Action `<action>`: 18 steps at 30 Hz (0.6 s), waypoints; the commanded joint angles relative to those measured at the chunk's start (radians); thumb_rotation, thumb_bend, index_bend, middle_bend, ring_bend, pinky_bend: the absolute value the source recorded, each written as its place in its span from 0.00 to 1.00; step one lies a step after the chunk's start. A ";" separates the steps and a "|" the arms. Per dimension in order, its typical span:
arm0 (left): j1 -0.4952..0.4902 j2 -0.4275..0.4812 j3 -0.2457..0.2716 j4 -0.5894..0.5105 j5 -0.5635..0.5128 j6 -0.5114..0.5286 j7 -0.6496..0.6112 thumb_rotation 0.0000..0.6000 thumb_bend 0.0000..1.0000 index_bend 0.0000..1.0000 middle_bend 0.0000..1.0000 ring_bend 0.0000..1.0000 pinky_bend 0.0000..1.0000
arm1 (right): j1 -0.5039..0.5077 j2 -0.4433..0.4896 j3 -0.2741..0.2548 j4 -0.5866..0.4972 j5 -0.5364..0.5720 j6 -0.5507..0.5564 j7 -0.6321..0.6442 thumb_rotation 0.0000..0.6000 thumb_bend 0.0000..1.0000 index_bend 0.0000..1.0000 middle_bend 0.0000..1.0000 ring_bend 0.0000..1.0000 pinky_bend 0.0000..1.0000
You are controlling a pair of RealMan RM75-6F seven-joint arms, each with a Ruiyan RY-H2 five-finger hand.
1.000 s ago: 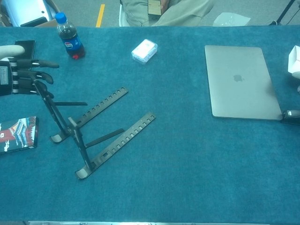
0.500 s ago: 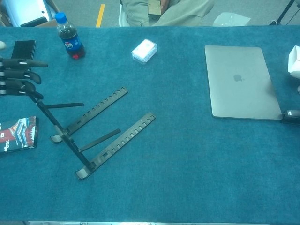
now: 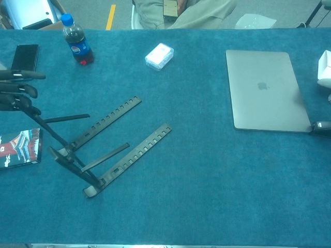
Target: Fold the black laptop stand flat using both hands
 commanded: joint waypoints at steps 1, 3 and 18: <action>-0.001 -0.002 0.005 0.007 0.009 0.011 -0.001 0.45 0.25 0.19 0.40 0.40 0.26 | 0.000 0.000 0.000 -0.001 0.000 0.000 -0.001 1.00 0.09 0.04 0.11 0.04 0.14; -0.001 -0.003 0.011 0.014 0.019 0.022 -0.003 0.45 0.25 0.19 0.41 0.40 0.26 | 0.000 -0.001 -0.001 -0.002 0.000 0.000 -0.003 1.00 0.09 0.04 0.11 0.04 0.14; -0.005 -0.016 0.059 0.062 0.083 0.099 -0.012 0.41 0.25 0.26 0.45 0.43 0.30 | 0.002 -0.006 -0.004 -0.004 0.003 -0.004 -0.011 1.00 0.09 0.04 0.11 0.04 0.14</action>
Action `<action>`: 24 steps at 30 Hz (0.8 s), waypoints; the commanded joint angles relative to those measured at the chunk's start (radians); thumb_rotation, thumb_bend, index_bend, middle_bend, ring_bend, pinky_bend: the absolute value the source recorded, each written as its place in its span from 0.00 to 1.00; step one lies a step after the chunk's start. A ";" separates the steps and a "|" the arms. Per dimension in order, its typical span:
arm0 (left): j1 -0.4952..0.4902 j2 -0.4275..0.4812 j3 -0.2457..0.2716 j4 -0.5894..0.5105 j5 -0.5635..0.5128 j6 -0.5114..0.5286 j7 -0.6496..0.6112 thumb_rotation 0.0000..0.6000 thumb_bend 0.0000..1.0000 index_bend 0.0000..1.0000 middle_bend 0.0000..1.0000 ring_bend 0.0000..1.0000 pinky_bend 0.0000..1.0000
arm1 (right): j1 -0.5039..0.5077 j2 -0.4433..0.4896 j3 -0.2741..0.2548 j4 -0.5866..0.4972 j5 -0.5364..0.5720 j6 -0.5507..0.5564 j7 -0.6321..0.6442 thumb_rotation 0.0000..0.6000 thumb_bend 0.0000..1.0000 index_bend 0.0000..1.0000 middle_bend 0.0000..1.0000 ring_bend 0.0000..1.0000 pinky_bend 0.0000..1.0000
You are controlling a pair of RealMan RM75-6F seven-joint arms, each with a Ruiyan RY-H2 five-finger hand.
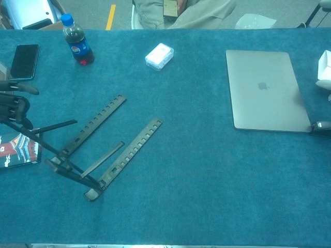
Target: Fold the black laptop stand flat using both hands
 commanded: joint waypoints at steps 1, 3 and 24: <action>-0.003 -0.006 0.005 0.010 0.005 0.006 -0.007 0.40 0.25 0.26 0.45 0.43 0.30 | 0.000 -0.001 -0.001 0.001 0.000 -0.001 -0.001 1.00 0.09 0.04 0.11 0.04 0.14; -0.005 -0.012 0.007 0.017 0.002 0.006 -0.009 0.40 0.25 0.26 0.44 0.43 0.30 | 0.000 -0.002 -0.002 0.002 0.001 -0.001 0.000 1.00 0.09 0.04 0.11 0.04 0.14; -0.042 -0.088 0.013 0.031 -0.030 -0.030 -0.034 0.36 0.25 0.26 0.44 0.40 0.30 | -0.009 0.006 -0.004 0.000 0.005 0.008 0.002 1.00 0.09 0.04 0.11 0.04 0.14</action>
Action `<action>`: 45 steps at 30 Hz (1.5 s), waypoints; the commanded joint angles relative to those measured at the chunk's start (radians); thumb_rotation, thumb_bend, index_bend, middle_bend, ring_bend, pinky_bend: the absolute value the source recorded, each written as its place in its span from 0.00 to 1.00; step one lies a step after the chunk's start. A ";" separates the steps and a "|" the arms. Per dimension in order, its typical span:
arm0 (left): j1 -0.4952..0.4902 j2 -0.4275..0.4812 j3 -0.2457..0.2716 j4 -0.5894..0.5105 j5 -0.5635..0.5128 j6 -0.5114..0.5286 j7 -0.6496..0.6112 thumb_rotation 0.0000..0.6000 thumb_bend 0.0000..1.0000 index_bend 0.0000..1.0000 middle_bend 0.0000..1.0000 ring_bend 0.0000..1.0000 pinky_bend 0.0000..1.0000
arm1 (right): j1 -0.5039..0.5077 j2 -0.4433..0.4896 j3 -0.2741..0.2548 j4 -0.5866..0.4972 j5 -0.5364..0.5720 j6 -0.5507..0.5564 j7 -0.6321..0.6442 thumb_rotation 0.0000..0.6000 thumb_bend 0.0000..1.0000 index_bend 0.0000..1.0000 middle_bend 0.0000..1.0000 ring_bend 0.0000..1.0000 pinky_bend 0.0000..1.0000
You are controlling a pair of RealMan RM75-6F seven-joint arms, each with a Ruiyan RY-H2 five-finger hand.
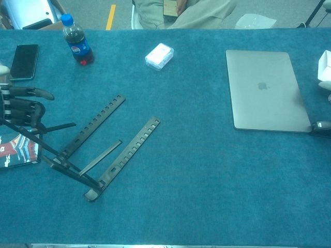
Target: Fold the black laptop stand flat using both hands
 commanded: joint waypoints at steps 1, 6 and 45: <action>-0.005 -0.012 -0.001 0.004 -0.006 -0.009 -0.005 0.36 0.25 0.26 0.44 0.40 0.30 | 0.000 0.000 0.000 0.001 0.001 0.000 0.002 1.00 0.09 0.04 0.11 0.04 0.14; -0.009 -0.041 -0.002 0.018 -0.018 -0.029 -0.016 0.36 0.25 0.26 0.44 0.40 0.30 | -0.003 0.002 0.000 0.004 0.003 0.002 0.006 1.00 0.09 0.04 0.11 0.04 0.14; -0.021 -0.053 0.016 0.019 -0.103 -0.068 -0.008 0.36 0.25 0.25 0.42 0.36 0.30 | 0.045 0.000 -0.036 0.004 -0.089 -0.091 0.145 1.00 0.09 0.03 0.11 0.04 0.14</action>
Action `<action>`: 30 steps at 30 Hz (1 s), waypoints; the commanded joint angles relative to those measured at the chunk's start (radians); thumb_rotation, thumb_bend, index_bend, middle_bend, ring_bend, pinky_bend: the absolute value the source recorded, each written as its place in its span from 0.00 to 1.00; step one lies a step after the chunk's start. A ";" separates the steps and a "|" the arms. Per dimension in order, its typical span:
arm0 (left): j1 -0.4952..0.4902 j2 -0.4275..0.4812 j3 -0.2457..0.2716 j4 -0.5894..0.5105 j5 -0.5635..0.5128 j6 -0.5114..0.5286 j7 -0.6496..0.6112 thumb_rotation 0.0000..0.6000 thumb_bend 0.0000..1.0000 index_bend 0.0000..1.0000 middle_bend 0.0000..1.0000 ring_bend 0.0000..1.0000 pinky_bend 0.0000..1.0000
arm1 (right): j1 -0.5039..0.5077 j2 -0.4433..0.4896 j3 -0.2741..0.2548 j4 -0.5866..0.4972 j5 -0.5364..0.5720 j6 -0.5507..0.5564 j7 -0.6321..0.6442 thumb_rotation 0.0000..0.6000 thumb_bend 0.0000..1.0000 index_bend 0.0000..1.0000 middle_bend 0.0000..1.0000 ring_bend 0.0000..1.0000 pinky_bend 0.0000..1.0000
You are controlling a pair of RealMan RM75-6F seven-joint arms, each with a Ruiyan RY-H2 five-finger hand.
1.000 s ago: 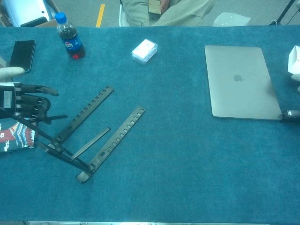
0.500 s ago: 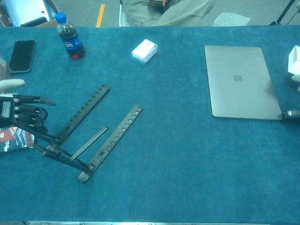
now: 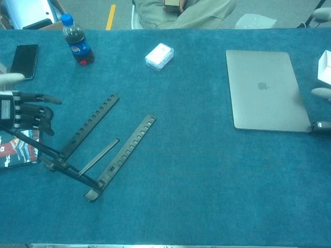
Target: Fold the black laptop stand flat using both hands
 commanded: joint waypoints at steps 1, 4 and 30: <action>-0.007 0.020 -0.011 -0.023 -0.017 -0.006 0.020 0.35 0.25 0.25 0.41 0.36 0.30 | 0.040 0.005 -0.016 -0.017 -0.052 -0.057 0.069 1.00 0.09 0.03 0.11 0.03 0.14; -0.012 0.045 -0.015 -0.051 -0.022 -0.007 0.046 0.35 0.25 0.25 0.41 0.35 0.30 | 0.078 0.005 -0.023 -0.021 -0.106 -0.097 0.155 1.00 0.09 0.03 0.11 0.03 0.14; -0.007 0.177 -0.058 -0.210 -0.060 -0.055 0.170 0.34 0.25 0.25 0.41 0.35 0.30 | 0.464 -0.207 -0.133 0.093 -0.416 -0.306 0.882 1.00 0.17 0.00 0.08 0.00 0.14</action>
